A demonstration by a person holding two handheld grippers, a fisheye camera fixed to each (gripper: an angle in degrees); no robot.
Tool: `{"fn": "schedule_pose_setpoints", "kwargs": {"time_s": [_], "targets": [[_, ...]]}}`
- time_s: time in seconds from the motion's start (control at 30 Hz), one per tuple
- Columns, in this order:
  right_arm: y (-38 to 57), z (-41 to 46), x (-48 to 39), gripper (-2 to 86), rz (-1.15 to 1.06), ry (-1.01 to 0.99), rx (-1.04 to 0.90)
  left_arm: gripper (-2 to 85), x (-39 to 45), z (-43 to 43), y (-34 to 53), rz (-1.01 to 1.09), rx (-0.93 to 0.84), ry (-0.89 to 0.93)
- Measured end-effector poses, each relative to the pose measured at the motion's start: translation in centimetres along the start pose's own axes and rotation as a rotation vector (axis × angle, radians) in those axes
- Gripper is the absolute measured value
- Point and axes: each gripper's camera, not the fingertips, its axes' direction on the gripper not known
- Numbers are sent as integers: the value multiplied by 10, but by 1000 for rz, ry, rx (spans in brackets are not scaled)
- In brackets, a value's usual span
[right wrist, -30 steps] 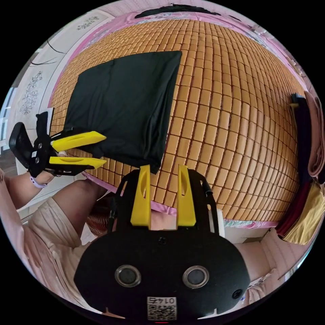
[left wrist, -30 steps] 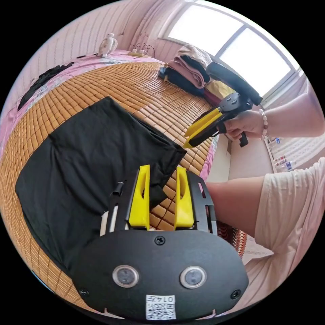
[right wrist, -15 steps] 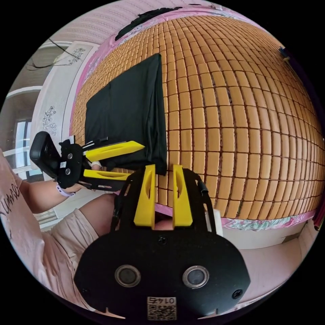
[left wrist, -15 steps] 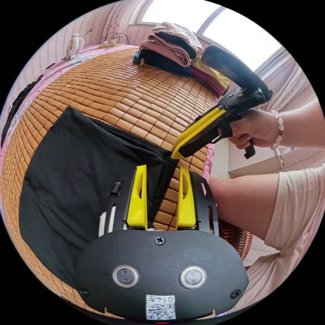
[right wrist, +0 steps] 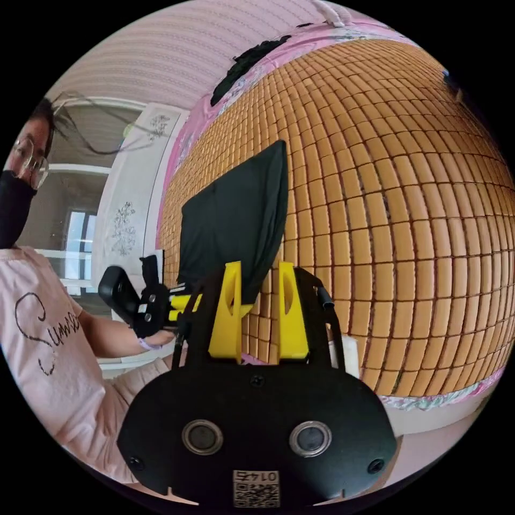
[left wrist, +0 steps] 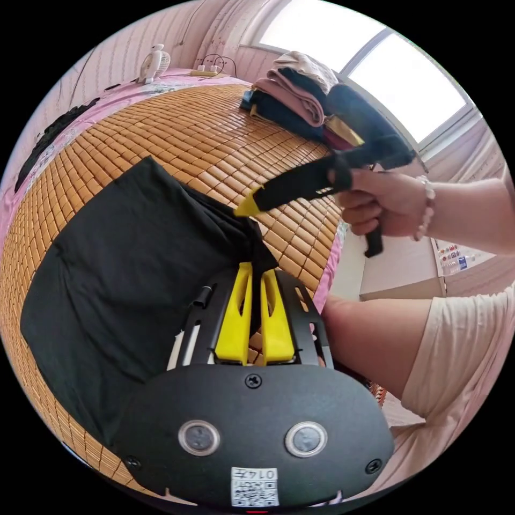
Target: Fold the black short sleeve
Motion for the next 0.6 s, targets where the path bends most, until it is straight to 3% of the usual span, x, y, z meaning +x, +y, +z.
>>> {"fn": "schedule_pose_setpoints", "kwargs": {"time_s": [0.17, 0.27, 0.4, 0.6], "targets": [[-45, -3, 31, 117, 180, -37, 247, -7, 12, -20, 27, 56, -10, 81], [-65, 6, 33, 26, 173, 41, 210, -8, 15, -36, 43, 50, 2, 105], [-64, -6, 44, 9, 199, -49, 182, -9, 17, -57, 57, 51, 51, 95], [-48, -84, -3, 5, 78, 17, 284, -8, 16, -116, 59, 36, 209, 141]]}}
